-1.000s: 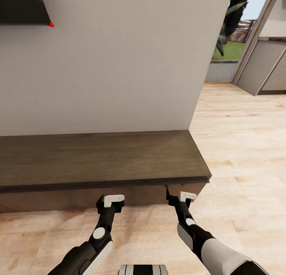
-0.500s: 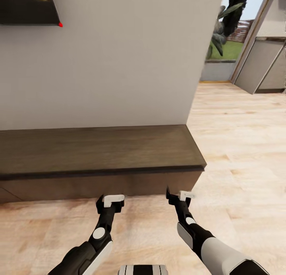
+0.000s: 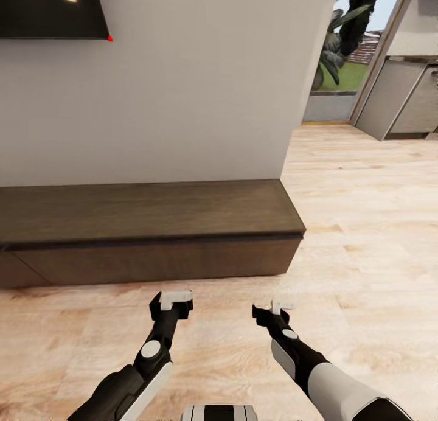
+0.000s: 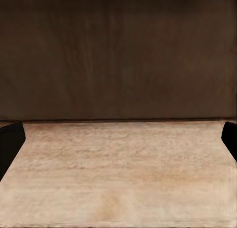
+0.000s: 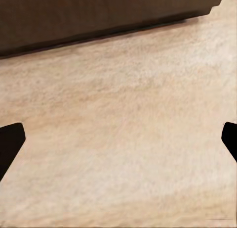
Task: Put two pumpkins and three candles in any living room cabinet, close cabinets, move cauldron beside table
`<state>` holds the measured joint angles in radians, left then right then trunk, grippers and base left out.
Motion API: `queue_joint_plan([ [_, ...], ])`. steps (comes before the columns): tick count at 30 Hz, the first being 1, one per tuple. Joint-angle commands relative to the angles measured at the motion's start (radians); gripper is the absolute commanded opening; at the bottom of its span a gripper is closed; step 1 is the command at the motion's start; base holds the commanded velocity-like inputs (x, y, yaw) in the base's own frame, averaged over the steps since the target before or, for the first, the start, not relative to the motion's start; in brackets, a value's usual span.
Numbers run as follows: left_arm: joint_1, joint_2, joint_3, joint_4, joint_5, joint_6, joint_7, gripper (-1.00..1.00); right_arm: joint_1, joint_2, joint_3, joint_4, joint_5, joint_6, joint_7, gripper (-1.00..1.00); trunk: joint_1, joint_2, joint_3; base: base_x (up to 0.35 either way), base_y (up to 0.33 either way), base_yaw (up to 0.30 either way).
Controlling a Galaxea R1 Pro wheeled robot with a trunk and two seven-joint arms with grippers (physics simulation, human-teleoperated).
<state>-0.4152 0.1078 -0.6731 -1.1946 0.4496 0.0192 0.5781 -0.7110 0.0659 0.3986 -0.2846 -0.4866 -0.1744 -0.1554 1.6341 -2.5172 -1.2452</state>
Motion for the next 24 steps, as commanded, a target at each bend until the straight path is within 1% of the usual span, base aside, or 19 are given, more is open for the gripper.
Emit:
queue_joint_plan([
  [1,0.001,0.004,-0.001,-0.020,0.006,0.030,0.008,1.00,-0.001,0.000,0.008,-0.004,-0.009,0.011,-0.006,1.00,0.000,0.000,-0.001,-0.083,0.000,0.000],
  [2,0.006,0.009,0.014,-0.075,0.011,0.114,0.009,1.00,-0.001,-0.002,0.008,-0.025,-0.009,0.054,-0.006,1.00,0.000,0.000,-0.001,-0.043,0.000,0.000],
  [3,0.008,0.011,0.032,-0.111,0.024,0.171,0.009,1.00,-0.001,-0.004,0.007,-0.045,-0.009,0.085,-0.006,1.00,0.000,0.000,-0.001,-0.027,0.000,0.000],
  [4,0.009,0.012,0.042,-0.127,0.034,0.199,0.009,1.00,-0.001,-0.005,0.007,-0.055,-0.009,0.102,-0.006,1.00,0.000,0.000,-0.001,-0.017,0.000,0.000],
  [6,0.010,0.013,0.092,-0.177,0.088,0.309,0.009,1.00,-0.001,-0.006,0.007,-0.098,-0.009,0.173,-0.006,1.00,0.000,0.000,-0.001,-0.011,0.000,0.000],
  [7,0.011,0.012,0.142,-0.197,0.131,0.380,0.009,1.00,-0.001,-0.008,0.006,-0.128,-0.009,0.225,-0.006,1.00,0.000,0.000,-0.001,-0.005,0.000,0.000],
  [8,0.011,0.012,0.183,-0.206,0.153,0.422,0.009,1.00,-0.001,-0.008,0.005,-0.145,-0.010,0.258,-0.007,1.00,0.000,0.000,-0.001,-0.003,0.000,0.000],
  [9,0.011,0.012,0.204,-0.209,0.162,0.440,0.009,1.00,-0.001,-0.008,0.004,-0.151,-0.010,0.274,-0.007,1.00,0.000,0.000,-0.001,-0.002,0.000,0.000],
  [10,0.012,0.011,0.244,-0.213,0.174,0.474,0.009,1.00,-0.001,-0.007,0.003,-0.165,-0.010,0.315,-0.007,1.00,0.000,0.000,-0.001,-0.001,0.000,0.000],
  [11,0.012,0.009,0.281,-0.217,0.183,0.505,0.009,1.00,-0.001,-0.006,0.003,-0.168,-0.010,0.329,-0.007,1.00,0.000,0.000,-0.001,0.000,0.000,0.000],
  [13,0.012,0.005,0.340,-0.220,0.192,0.567,0.008,1.00,-0.001,-0.001,0.002,-0.176,-0.012,0.383,-0.007,1.00,0.000,0.000,-0.001,0.000,0.000,0.000],
  [14,0.012,0.002,0.365,-0.221,0.196,0.619,0.008,1.00,-0.001,-0.001,0.000,-0.179,-0.013,0.410,-0.006,1.00,0.000,0.000,-0.001,0.000,0.000,0.000],
  [16,0.011,-0.002,0.384,-0.221,0.204,0.697,0.005,1.00,-0.001,-0.001,-0.007,-0.188,-0.015,0.435,-0.006,1.00,0.000,0.000,-0.001,0.000,0.000,0.000],
  [18,0.010,-0.004,0.389,-0.222,0.220,0.722,0.004,1.00,-0.001,0.001,-0.011,-0.191,-0.016,0.443,-0.005,1.00,0.000,0.000,-0.001,0.000,0.000,0.000],
  [19,0.010,-0.005,0.391,-0.224,0.237,0.732,0.004,1.00,-0.001,0.002,-0.013,-0.192,-0.017,0.447,-0.005,1.00,0.000,0.000,-0.001,0.000,0.000,0.000],
  [20,0.010,-0.003,0.393,-0.232,0.270,0.740,0.003,1.00,-0.001,0.004,-0.017,-0.193,-0.019,0.452,-0.004,1.00,0.000,0.000,-0.001,0.000,0.000,0.000],
  [21,0.010,-0.002,0.393,-0.236,0.282,0.742,0.003,1.00,-0.001,0.005,-0.018,-0.193,-0.021,0.453,-0.004,1.00,0.000,0.000,-0.001,0.000,0.000,0.000],
  [23,0.010,0.000,0.395,-0.253,0.324,0.747,0.004,1.00,-0.001,0.006,-0.023,-0.194,-0.034,0.455,-0.003,1.00,0.000,0.000,-0.001,0.000,0.000,0.000],
  [24,0.010,0.002,0.395,-0.258,0.340,0.748,0.004,1.00,-0.001,0.005,-0.024,-0.194,-0.042,0.456,-0.003,1.00,0.000,0.000,-0.001,0.000,0.000,0.000],
])
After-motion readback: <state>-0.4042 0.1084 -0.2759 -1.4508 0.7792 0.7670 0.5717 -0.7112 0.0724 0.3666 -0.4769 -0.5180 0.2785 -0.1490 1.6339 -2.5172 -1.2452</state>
